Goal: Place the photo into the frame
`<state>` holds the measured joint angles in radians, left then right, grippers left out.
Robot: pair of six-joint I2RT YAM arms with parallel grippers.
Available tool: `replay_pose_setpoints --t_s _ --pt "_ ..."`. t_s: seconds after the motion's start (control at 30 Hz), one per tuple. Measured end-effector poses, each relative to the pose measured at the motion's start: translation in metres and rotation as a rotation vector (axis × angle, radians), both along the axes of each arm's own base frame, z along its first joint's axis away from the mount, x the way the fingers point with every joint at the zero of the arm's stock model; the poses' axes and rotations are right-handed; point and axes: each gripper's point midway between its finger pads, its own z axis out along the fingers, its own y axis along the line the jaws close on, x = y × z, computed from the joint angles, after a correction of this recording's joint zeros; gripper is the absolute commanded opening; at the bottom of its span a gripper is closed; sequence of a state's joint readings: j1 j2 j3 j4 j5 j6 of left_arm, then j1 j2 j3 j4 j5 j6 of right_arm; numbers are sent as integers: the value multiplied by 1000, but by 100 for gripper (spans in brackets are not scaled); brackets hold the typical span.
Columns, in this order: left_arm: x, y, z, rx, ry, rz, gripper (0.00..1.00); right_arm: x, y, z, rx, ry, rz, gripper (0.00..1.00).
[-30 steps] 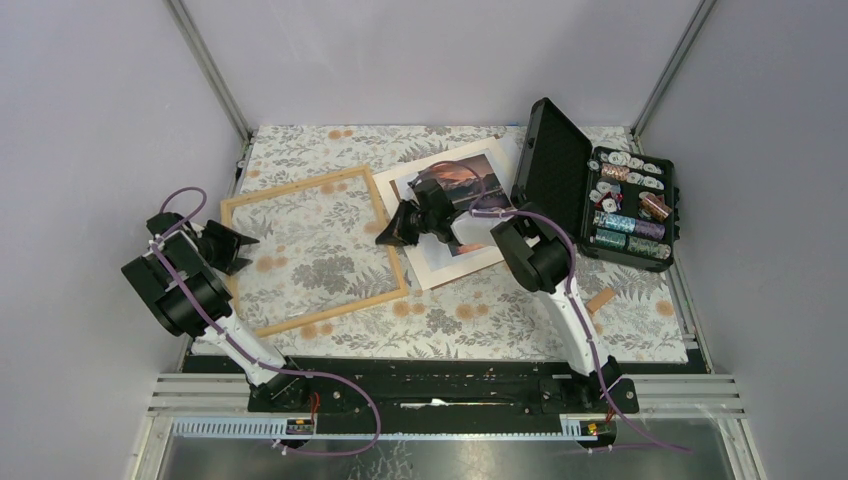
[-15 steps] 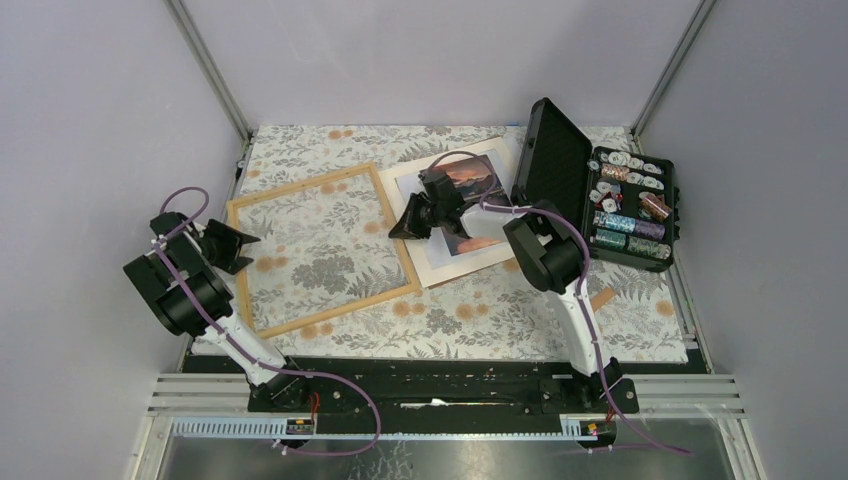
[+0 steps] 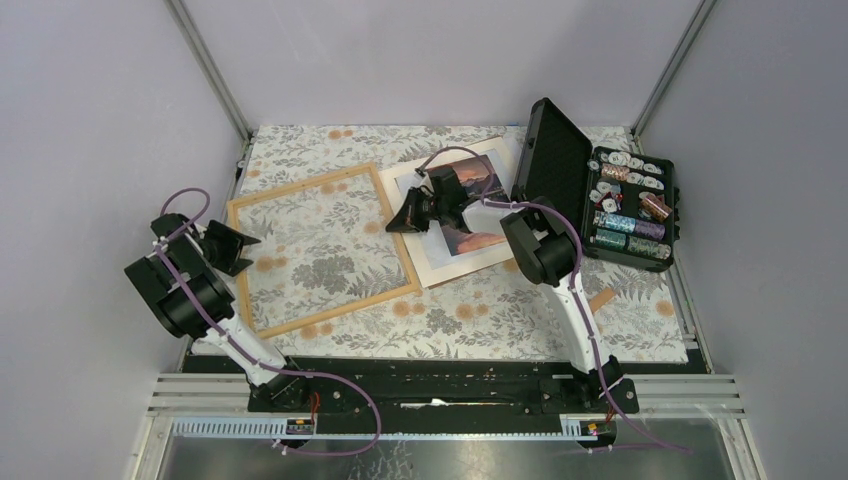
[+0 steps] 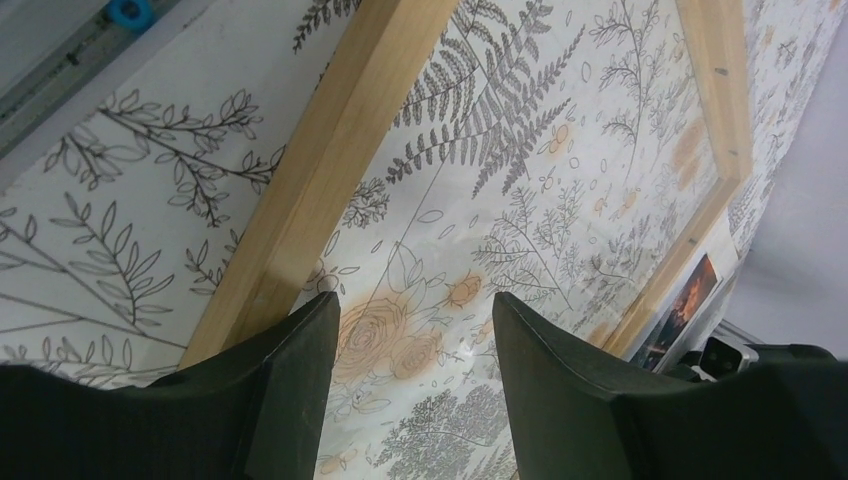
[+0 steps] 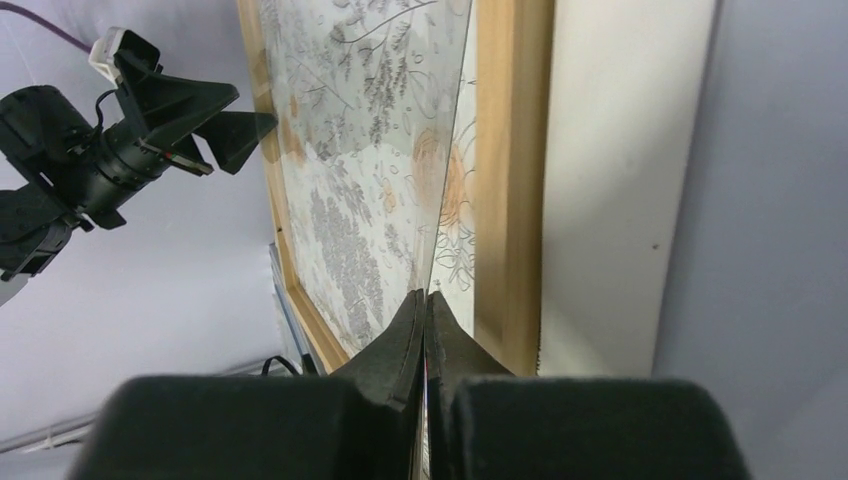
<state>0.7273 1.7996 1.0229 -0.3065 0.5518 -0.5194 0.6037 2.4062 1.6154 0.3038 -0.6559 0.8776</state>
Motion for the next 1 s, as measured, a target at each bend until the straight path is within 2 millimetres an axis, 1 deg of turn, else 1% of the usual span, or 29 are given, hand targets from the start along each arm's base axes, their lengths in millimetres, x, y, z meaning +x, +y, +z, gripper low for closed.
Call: replay_pose_setpoints --t_s 0.4,0.5,0.63,1.0 --pt "-18 1 13 45 21 64 64 -4 11 23 58 -22 66 0" --pt "-21 3 17 51 19 78 64 -7 14 22 56 -18 73 0" --pt "-23 5 16 62 29 87 65 -11 17 22 54 -16 80 0" --pt "-24 7 13 73 31 86 65 -11 17 21 50 -16 76 0"
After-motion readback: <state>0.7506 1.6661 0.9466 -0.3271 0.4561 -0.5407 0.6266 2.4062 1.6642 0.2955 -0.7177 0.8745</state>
